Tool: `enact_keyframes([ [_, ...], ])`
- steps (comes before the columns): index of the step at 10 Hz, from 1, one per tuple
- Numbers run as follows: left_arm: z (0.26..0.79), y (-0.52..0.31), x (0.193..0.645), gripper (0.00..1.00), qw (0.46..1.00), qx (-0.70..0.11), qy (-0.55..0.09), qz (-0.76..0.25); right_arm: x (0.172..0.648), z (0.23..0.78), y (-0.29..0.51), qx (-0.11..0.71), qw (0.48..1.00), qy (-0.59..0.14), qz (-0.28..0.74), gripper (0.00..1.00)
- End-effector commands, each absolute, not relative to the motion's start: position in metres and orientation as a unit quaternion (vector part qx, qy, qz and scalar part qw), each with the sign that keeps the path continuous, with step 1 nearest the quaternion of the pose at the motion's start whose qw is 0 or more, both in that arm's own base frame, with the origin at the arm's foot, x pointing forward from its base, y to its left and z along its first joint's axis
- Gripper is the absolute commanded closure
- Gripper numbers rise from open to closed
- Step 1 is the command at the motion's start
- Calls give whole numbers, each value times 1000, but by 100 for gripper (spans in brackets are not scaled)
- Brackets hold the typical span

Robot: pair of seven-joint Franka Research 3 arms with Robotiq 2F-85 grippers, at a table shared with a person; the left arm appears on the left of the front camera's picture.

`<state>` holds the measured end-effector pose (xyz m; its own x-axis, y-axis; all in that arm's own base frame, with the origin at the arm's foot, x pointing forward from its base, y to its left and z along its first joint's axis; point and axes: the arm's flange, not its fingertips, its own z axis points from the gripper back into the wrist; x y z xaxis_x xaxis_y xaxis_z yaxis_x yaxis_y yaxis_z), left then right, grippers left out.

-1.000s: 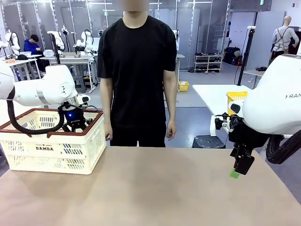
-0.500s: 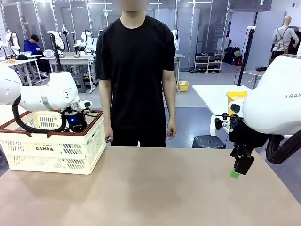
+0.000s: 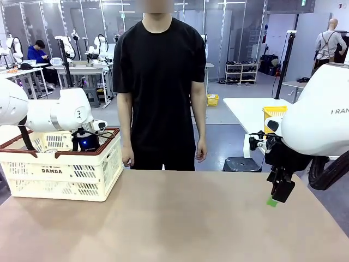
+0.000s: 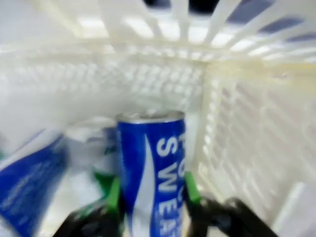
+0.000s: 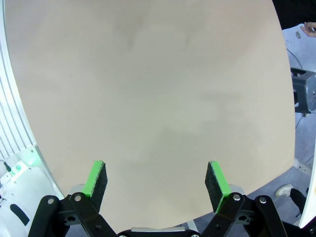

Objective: Place the drinks into the Shopping basket.
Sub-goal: Pick up one drink and place it into the Shopping basket.

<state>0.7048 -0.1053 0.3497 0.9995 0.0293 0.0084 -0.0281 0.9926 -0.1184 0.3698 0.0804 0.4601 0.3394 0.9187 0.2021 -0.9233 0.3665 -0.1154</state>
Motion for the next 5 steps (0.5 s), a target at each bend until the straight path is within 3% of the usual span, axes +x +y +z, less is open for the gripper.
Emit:
enact_keyframes([
  [1,347,-99,717,43,998,-58,0,7,370,461,81,6,819,-114,562,0],
  [5,344,-100,709,43,999,-42,15,11,370,461,81,6,819,-114,562,0],
])
